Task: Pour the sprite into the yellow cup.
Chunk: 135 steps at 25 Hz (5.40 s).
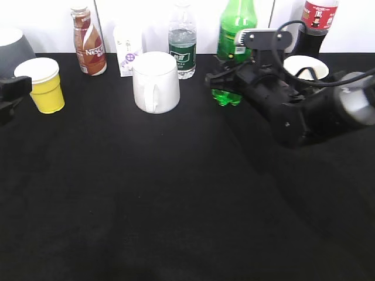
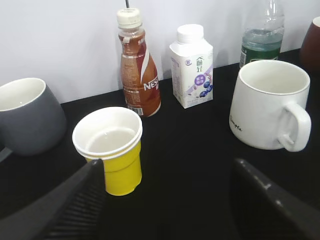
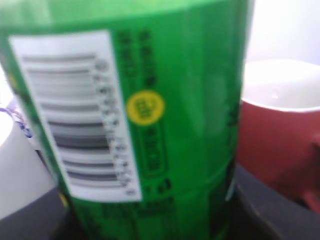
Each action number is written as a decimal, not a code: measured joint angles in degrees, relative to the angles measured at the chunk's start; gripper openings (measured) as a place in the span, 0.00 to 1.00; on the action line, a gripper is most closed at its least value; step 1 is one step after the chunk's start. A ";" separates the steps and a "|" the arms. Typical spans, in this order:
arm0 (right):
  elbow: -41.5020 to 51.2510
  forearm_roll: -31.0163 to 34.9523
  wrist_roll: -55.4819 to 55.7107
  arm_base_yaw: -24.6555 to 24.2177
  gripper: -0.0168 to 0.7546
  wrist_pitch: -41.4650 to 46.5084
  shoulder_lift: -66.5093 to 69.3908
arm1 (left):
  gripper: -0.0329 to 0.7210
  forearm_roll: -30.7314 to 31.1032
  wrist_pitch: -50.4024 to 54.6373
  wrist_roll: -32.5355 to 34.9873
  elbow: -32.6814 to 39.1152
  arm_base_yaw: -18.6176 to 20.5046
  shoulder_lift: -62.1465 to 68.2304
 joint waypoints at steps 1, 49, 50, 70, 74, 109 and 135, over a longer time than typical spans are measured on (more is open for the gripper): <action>-0.99 -0.77 0.13 0.00 0.56 -0.16 0.56 | 0.82 0.00 0.29 0.00 -0.18 0.00 0.00; 13.70 -11.64 0.27 -0.04 0.79 119.13 -96.39 | 0.72 -15.10 89.46 0.00 -18.27 -0.01 -54.62; 17.25 -11.64 0.27 -0.04 0.79 119.59 -101.54 | 0.72 -15.10 89.51 0.00 -17.33 -0.01 -55.99; 28.76 -12.36 0.27 -0.04 0.79 113.61 -113.42 | 0.65 -7.73 80.70 0.42 -6.83 -0.01 -60.22; 28.76 -12.30 0.32 -8.03 0.79 113.61 -113.42 | 0.65 -7.79 80.70 0.42 -6.83 2.81 -60.22; 28.76 -9.98 0.32 -27.26 0.78 113.59 -120.99 | 0.51 -7.86 80.51 0.42 -6.67 14.99 -64.22; 28.76 -9.86 0.32 -27.26 0.78 113.59 -121.18 | 0.38 -7.86 80.49 0.42 -6.65 14.99 -64.22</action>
